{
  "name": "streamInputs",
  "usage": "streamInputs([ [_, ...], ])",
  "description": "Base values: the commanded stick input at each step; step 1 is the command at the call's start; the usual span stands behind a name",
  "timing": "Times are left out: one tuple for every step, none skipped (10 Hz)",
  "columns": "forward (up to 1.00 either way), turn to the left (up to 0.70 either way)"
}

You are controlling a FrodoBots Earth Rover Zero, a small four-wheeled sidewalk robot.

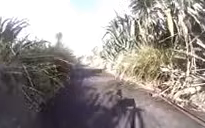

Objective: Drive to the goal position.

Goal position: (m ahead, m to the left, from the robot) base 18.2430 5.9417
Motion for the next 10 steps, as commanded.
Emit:
streamInputs([
  [0.70,0.00],
  [0.70,0.00],
  [0.70,0.00],
  [0.70,0.00],
  [0.70,0.00],
  [0.70,0.00],
  [0.70,0.00],
  [0.70,0.00],
  [0.70,0.00],
  [0.70,0.00],
])
